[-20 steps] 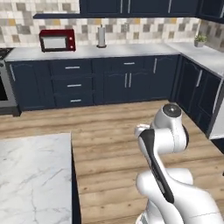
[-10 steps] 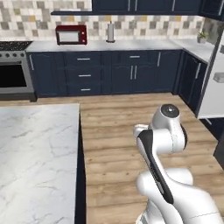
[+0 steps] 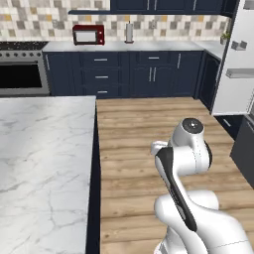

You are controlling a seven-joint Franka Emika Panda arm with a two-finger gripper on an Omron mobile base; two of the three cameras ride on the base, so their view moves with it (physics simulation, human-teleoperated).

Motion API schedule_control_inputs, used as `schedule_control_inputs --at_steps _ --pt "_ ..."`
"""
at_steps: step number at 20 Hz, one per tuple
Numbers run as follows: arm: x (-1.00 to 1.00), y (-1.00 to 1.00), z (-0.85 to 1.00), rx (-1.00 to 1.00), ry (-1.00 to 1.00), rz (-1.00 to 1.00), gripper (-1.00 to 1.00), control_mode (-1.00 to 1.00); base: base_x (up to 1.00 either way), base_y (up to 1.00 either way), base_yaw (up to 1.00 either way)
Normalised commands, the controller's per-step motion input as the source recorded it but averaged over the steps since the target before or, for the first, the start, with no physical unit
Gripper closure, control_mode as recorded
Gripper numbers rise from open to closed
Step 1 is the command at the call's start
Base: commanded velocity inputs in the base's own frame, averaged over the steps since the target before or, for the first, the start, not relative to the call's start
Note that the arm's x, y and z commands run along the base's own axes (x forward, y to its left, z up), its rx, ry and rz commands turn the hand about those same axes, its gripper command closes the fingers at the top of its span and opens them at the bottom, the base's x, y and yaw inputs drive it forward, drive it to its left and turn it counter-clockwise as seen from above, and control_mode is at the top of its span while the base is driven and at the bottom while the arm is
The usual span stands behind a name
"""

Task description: Pick up the pear and apple from the fridge and place one fruit on each plate on the dining counter.

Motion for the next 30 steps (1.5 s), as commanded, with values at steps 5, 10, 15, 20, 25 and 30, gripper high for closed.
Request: schedule_control_inputs --at_steps 5,10,15,20,25,30 --pt "0.0 0.0 0.0 0.0 0.0 0.0 1.0 1.0 -1.0 0.03 0.05" --pt "0.0 0.0 0.0 0.0 0.0 0.0 1.0 1.0 -1.0 0.07 0.03" --pt "0.0 0.0 0.0 0.0 0.0 0.0 1.0 1.0 -0.88 0.22 0.0" --pt "0.0 0.0 0.0 0.0 0.0 0.0 1.0 1.0 -0.1 0.52 0.0" --pt "0.0 0.0 0.0 0.0 0.0 0.0 1.0 1.0 -0.02 0.85 0.0" --pt "0.0 0.0 0.0 0.0 0.0 0.0 1.0 1.0 0.0 0.72 0.0"
